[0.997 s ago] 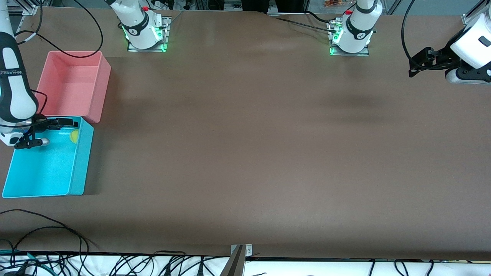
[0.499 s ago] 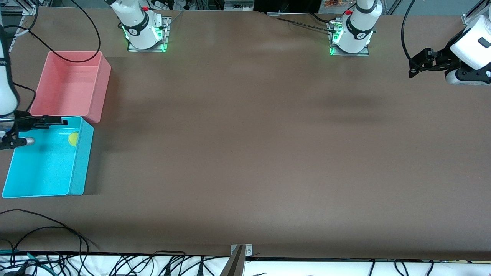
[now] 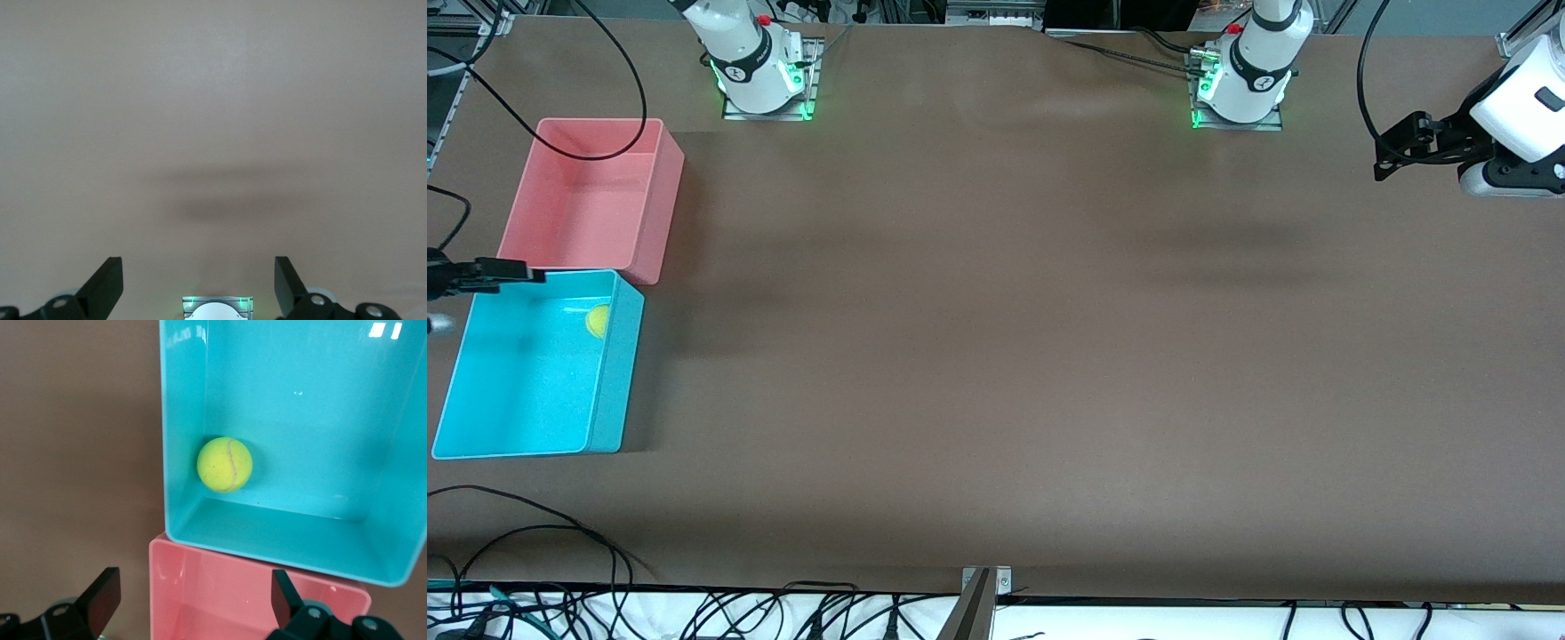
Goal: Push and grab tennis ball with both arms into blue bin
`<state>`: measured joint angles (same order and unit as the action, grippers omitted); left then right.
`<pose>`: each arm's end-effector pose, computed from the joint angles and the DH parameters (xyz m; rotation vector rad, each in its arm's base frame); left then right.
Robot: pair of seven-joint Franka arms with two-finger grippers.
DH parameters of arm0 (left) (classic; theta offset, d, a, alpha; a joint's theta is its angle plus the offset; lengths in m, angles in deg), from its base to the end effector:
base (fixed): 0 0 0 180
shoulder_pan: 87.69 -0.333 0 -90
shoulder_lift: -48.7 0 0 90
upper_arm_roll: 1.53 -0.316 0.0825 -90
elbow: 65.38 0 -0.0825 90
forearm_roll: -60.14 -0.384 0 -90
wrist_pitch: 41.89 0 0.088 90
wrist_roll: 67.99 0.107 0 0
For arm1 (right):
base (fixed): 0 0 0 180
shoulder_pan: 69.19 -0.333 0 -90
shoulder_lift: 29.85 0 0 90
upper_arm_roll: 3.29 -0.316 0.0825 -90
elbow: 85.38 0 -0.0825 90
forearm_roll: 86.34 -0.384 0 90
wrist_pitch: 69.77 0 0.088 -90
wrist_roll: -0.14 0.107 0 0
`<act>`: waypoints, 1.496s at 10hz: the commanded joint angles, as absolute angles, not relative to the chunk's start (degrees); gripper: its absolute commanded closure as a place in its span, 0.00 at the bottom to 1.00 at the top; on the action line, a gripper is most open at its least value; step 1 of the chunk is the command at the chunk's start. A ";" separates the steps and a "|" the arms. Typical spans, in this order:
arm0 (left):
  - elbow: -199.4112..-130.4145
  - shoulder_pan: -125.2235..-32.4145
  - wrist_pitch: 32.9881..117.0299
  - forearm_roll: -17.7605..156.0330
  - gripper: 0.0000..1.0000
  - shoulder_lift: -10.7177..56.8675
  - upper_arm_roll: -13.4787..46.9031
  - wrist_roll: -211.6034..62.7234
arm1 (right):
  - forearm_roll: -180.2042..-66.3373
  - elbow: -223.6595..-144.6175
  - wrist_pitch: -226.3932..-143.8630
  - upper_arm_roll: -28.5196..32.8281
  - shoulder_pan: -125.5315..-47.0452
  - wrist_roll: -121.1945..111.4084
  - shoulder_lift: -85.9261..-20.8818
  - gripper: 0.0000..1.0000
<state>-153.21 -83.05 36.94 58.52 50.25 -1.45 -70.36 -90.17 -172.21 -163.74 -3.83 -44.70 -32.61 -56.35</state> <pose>0.5236 -0.0398 0.6409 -3.0986 0.0579 0.1987 0.5944 -0.2575 0.3728 -2.8881 -0.1986 0.3863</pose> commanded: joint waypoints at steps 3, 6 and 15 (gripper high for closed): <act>-151.51 -83.21 36.16 57.86 0.00 49.31 -1.26 -70.10 | -89.51 -163.87 -154.67 -4.70 -49.57 -18.89 -51.40 0.00; -151.42 -83.12 36.16 57.86 0.00 49.31 -1.35 -70.10 | -87.83 -166.92 -154.58 -3.31 -58.17 -5.61 -43.15 0.00; -151.42 -83.12 36.16 57.86 0.00 49.22 -1.26 -70.10 | -86.78 -187.51 -167.77 2.33 -72.62 0.65 -22.82 0.00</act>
<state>-153.19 -83.06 36.94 58.52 50.08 -1.43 -70.35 -87.90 -184.88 -166.19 0.58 -70.56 -2.53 -24.59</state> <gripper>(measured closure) 0.000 0.000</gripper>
